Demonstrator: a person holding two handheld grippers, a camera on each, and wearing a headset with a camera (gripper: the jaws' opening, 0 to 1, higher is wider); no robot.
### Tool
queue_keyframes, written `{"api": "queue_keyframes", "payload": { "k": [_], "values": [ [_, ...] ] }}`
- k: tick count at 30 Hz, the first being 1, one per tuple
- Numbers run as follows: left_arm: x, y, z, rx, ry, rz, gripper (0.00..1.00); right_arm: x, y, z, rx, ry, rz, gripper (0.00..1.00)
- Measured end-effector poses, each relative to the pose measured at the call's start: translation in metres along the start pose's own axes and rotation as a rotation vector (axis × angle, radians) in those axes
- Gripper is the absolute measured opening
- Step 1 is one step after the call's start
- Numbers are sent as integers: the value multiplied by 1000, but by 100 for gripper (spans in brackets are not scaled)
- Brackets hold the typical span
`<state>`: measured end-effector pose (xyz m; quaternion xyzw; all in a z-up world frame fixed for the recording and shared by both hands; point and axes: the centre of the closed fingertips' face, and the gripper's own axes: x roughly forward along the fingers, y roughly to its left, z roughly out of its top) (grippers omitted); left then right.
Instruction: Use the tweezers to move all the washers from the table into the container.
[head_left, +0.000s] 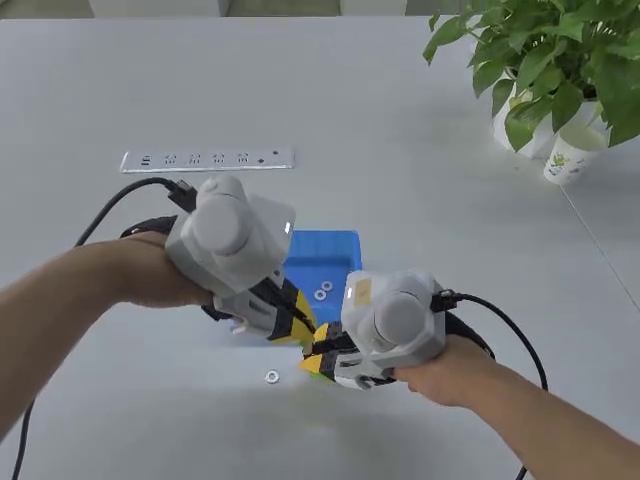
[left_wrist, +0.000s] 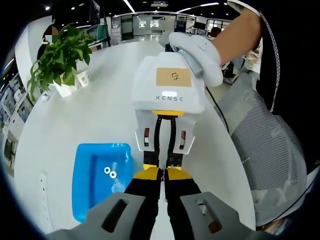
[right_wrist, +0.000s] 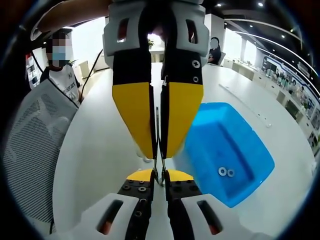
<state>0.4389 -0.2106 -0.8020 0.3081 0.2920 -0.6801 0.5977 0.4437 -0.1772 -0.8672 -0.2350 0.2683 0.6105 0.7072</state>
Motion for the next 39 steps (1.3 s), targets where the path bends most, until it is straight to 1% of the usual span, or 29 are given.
{"api": "queue_keyframes", "payload": {
  "k": [4, 15, 27, 32, 39],
  "values": [
    [-1, -2, 1, 2, 1, -2, 6, -1, 2, 1, 1, -1, 2, 10],
    [-11, -4, 8, 13, 6, 8, 6, -8, 4, 12, 5, -21, -6, 10],
    [-29, -8, 17, 7, 8, 22, 6, -19, 8, 29, -13, -17, 0, 10],
    [-37, -9, 22, 9, 9, 28, 6, -23, 8, 37, -7, -28, -4, 10],
    [-48, -9, 30, 19, 12, 34, 6, -30, 5, 48, -25, -21, -14, 10]
  ]
}}
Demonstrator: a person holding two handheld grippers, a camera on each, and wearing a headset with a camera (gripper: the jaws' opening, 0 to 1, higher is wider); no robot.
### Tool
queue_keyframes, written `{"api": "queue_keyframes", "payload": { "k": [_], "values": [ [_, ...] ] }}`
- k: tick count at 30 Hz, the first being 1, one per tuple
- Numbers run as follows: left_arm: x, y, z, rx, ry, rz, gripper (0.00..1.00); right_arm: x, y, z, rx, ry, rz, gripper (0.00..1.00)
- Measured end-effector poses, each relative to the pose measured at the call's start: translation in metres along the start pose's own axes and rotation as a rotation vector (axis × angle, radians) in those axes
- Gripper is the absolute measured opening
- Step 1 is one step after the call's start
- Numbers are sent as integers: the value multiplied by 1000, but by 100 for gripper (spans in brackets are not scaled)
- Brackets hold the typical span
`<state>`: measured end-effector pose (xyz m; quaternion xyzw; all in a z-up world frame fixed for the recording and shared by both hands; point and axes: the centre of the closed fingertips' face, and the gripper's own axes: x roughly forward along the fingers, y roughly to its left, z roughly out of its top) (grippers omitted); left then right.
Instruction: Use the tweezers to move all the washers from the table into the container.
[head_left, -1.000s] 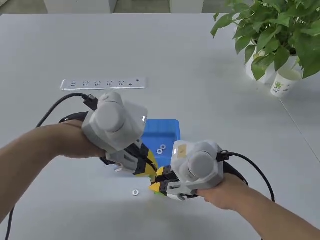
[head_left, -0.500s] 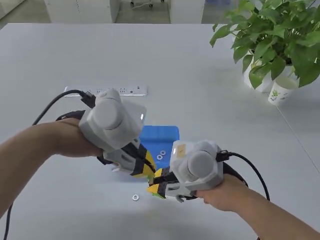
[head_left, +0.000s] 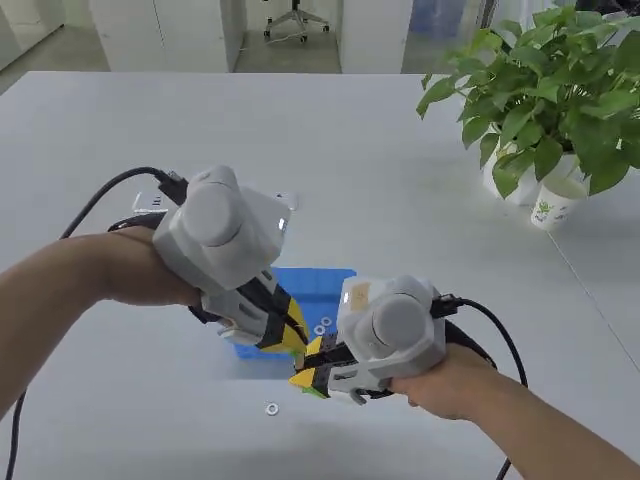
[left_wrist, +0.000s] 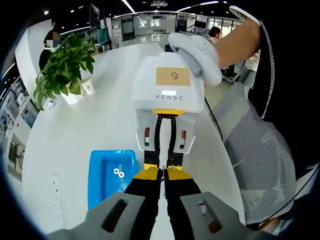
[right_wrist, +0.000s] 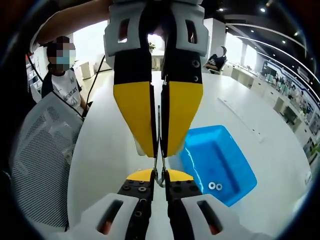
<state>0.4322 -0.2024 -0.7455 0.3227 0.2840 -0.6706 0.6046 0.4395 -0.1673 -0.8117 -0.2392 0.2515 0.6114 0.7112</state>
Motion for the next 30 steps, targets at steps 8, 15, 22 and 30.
{"api": "queue_keyframes", "payload": {
  "k": [8, 15, 22, 30],
  "values": [
    [-11, 8, 8, 16, -4, 17, 6, -9, -10, 10, -27, 10, -14, 10],
    [-18, 18, 13, 26, -9, 34, 6, -14, -22, 18, -33, 8, -27, 10],
    [-21, 28, 16, 42, -4, 40, 6, -15, -32, 22, -36, 5, -34, 10],
    [-24, 43, 16, 48, -1, 49, 6, -16, -47, 24, -46, 4, -42, 10]
  ]
}}
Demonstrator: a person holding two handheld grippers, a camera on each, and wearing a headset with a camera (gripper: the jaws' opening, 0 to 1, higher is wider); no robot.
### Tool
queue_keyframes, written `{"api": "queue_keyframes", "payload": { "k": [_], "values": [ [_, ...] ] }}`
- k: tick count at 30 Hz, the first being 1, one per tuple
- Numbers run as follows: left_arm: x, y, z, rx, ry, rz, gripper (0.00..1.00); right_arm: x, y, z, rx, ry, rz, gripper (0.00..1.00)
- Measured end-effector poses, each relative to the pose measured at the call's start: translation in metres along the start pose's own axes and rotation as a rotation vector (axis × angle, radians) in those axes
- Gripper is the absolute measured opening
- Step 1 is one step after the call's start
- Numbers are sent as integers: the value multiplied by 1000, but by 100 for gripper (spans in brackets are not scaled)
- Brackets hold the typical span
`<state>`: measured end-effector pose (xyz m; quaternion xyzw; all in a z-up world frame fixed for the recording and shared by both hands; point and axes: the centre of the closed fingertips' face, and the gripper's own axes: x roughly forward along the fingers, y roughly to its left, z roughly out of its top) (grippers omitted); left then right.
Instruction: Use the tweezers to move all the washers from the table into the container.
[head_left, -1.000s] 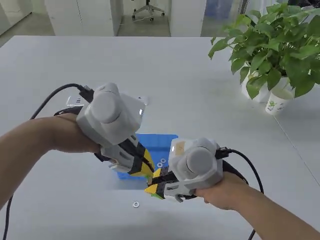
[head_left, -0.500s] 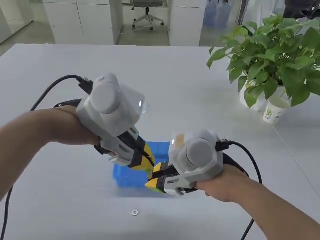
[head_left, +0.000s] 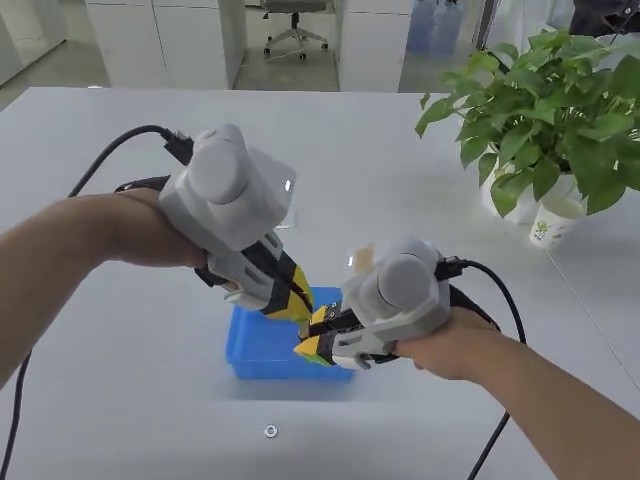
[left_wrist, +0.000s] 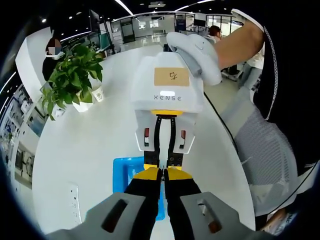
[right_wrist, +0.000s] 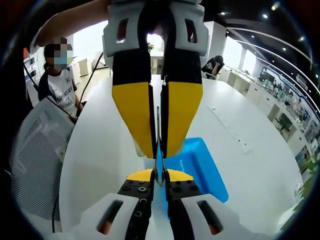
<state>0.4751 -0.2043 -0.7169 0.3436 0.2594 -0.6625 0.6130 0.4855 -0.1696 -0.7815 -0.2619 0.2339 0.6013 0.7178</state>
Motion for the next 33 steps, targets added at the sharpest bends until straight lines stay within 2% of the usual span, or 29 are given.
{"api": "queue_keyframes", "payload": {
  "k": [14, 33],
  "values": [
    [6, 20, -10, -4, 8, 11, 6, 11, -20, -5, -10, -5, 5, 10],
    [31, 41, -29, -29, 7, 13, 6, 30, -40, -30, -2, -10, 21, 10]
  ]
}}
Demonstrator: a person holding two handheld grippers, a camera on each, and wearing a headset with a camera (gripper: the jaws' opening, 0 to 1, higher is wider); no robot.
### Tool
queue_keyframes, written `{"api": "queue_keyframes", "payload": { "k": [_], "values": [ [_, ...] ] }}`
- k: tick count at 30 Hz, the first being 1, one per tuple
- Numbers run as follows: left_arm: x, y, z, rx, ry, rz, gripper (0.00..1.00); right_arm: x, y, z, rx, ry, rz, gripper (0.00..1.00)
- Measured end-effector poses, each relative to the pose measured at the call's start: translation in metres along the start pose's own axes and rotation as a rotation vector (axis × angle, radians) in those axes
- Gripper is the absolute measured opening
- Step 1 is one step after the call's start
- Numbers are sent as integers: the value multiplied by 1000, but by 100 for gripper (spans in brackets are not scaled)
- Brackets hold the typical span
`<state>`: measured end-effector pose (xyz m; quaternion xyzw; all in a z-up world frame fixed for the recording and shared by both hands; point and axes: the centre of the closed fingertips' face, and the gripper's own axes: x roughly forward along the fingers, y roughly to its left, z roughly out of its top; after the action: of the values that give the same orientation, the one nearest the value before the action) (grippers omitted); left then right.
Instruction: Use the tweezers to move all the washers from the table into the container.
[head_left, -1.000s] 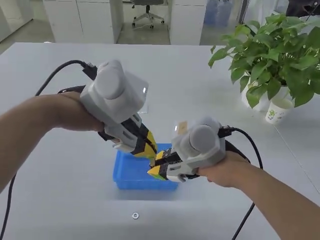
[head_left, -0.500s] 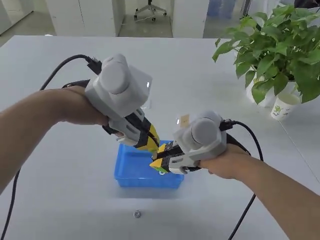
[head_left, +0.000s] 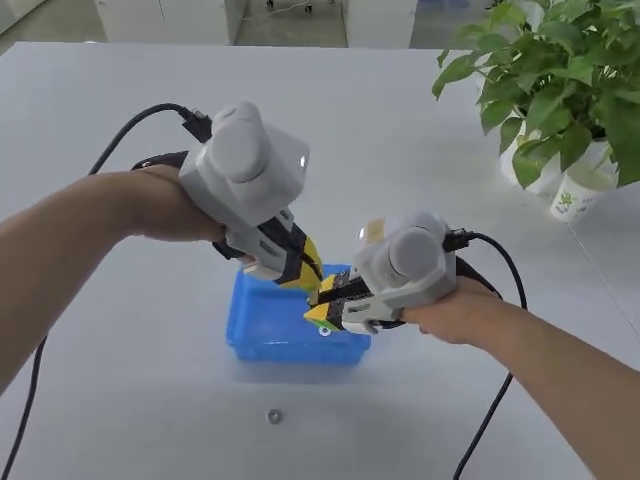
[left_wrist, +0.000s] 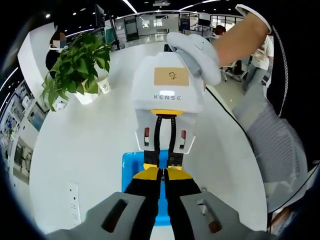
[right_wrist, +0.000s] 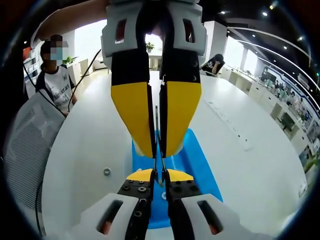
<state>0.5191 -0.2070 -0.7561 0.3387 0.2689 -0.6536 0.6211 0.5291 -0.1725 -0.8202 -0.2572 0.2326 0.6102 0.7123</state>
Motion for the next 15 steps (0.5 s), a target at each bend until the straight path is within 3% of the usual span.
{"api": "queue_keyframes", "payload": {
  "k": [15],
  "values": [
    [15, 9, -15, -20, 6, 15, 6, 16, -9, -15, -3, 4, 12, 11]
  ]
}}
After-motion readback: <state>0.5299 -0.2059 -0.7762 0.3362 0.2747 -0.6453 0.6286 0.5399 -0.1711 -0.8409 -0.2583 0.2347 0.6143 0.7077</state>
